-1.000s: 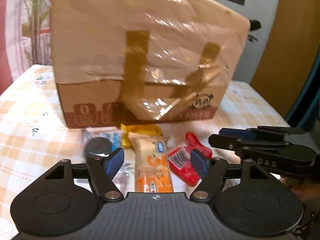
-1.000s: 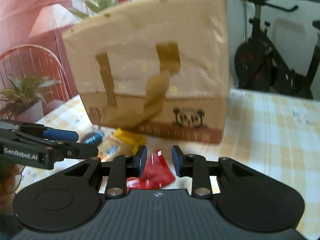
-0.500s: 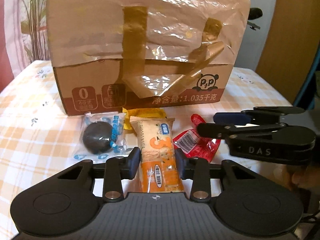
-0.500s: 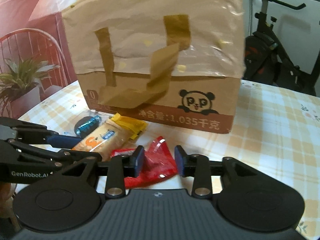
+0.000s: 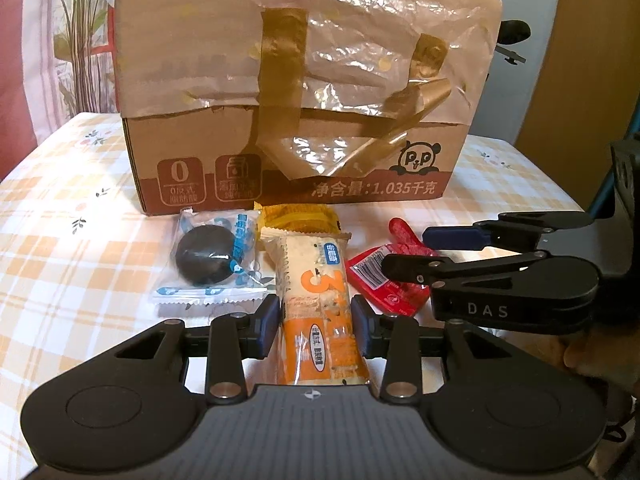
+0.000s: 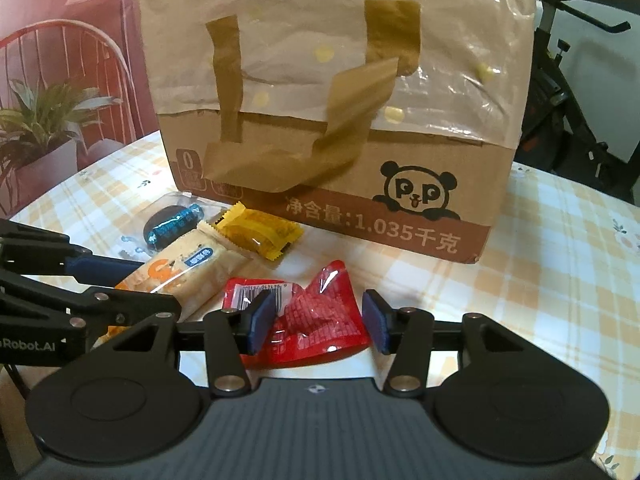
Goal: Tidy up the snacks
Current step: 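Grasp the orange bread packet with the left gripper while the right grasps a red candy packet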
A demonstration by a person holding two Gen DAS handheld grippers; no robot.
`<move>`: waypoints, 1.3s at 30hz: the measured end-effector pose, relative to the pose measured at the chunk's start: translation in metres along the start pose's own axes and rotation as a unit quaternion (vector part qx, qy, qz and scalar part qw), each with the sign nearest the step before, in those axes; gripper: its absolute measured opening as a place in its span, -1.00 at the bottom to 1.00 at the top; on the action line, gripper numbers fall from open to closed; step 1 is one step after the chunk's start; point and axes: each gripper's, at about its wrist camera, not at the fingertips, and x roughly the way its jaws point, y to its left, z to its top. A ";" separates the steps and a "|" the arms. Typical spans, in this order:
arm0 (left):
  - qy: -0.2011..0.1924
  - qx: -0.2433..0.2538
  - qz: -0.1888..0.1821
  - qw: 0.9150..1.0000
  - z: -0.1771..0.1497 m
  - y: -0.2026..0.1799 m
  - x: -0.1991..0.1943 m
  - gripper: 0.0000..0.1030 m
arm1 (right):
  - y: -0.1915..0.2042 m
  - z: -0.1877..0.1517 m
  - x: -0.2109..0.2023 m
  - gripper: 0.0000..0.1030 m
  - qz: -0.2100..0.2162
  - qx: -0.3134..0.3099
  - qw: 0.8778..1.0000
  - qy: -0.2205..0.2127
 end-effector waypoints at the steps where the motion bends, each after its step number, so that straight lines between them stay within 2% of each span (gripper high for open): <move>1: 0.004 -0.005 -0.002 1.000 0.000 0.001 0.002 -0.11 | 0.002 -0.001 0.000 0.01 -0.004 -0.004 1.000 0.000; 5: 0.002 -0.004 -0.003 1.000 -0.003 0.002 0.004 -0.10 | 0.008 0.000 0.003 0.02 -0.012 -0.022 1.000 0.001; 21: -0.007 0.013 0.004 1.000 -0.006 -0.002 0.004 -0.10 | 0.007 0.001 0.005 0.05 -0.010 -0.026 1.000 0.001; 25: -0.007 0.007 0.001 1.000 -0.006 0.002 0.003 -0.21 | 0.008 0.000 0.003 -0.08 -0.002 -0.028 1.000 -0.002; 29: -0.009 -0.013 -0.011 1.000 -0.007 0.008 0.000 -0.22 | 0.011 -0.002 -0.001 -0.15 0.005 -0.037 0.999 -0.012; 34: -0.028 -0.015 -0.022 0.999 -0.005 0.008 -0.007 -0.22 | 0.009 -0.004 -0.008 -0.17 0.011 -0.029 0.999 -0.033; 39: -0.027 -0.016 -0.022 0.999 -0.004 0.007 -0.010 -0.22 | 0.005 -0.003 -0.011 -0.17 0.013 -0.017 0.999 -0.040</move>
